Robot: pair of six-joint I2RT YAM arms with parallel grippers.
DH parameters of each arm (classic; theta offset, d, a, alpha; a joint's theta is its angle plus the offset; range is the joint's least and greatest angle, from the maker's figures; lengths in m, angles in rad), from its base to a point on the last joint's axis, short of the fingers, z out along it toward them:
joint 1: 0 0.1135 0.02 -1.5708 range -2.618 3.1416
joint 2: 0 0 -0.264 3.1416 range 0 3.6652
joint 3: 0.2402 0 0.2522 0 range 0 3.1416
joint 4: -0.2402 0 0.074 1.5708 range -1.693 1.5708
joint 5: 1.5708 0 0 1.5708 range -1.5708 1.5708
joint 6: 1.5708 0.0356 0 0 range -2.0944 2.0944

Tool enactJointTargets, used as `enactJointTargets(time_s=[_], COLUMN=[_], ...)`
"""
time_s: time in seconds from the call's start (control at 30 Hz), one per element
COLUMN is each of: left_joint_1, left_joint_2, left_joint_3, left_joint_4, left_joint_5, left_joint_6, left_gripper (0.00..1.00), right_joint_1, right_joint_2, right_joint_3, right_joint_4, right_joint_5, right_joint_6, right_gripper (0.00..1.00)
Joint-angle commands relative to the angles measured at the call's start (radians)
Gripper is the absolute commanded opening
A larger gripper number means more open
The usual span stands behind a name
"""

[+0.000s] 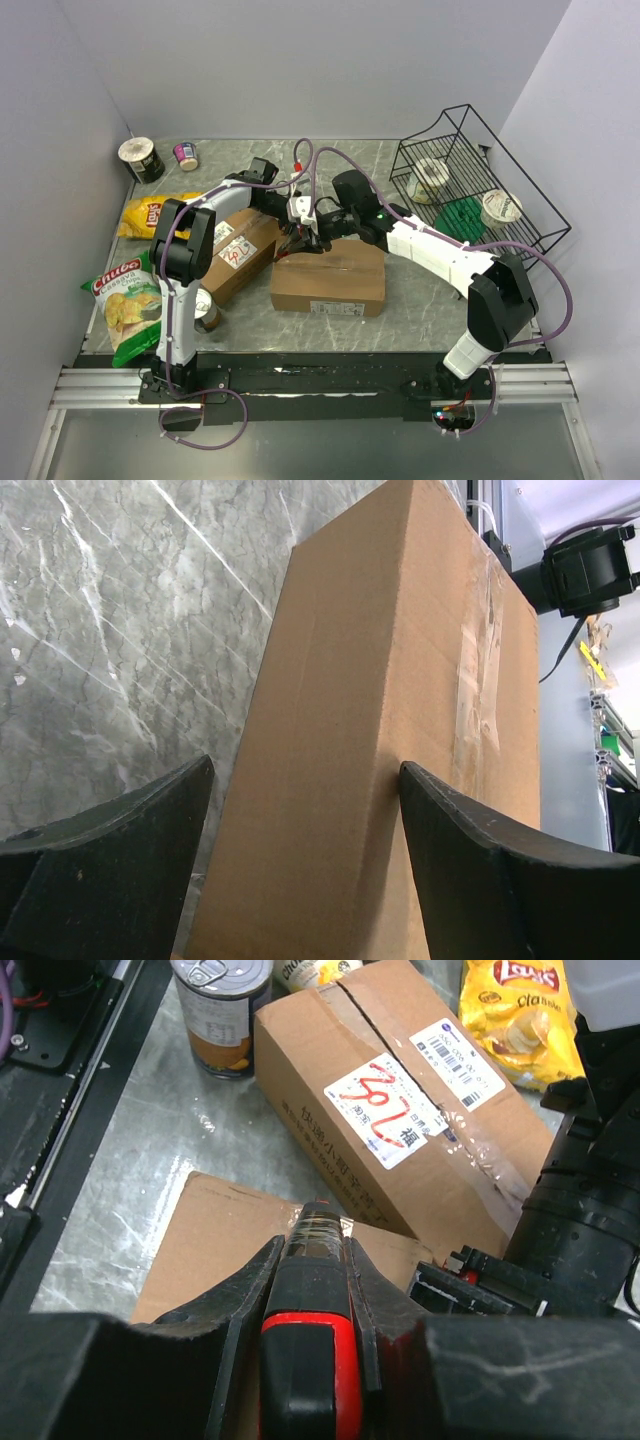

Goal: Unpack the express box
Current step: Cut the express box at the center of the board.

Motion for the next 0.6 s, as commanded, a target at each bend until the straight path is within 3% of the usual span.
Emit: enactJointTargets(time_s=[0.0,0.3,0.57], left_joint_1=[0.006,0.009,0.012], left_joint_2=[0.025,0.034,0.062], left_joint_3=[-0.03,-0.027,0.003], left_joint_4=[0.035,0.02,-0.06], left_joint_5=[-0.094,-0.111,-0.089], left_joint_6=[0.032,0.072,0.164], left_gripper=[0.79,0.78,0.72], right_joint_1=[0.004,0.002,-0.01], right_joint_2=[-0.036,-0.096,-0.166], right_joint_3=[0.006,-0.052,-0.13], right_joint_4=[-0.067,-0.065,-0.032], right_joint_5=[0.096,0.191,0.179], right_joint_6=[0.045,0.126,0.112], right_gripper=[0.0,0.0,0.0])
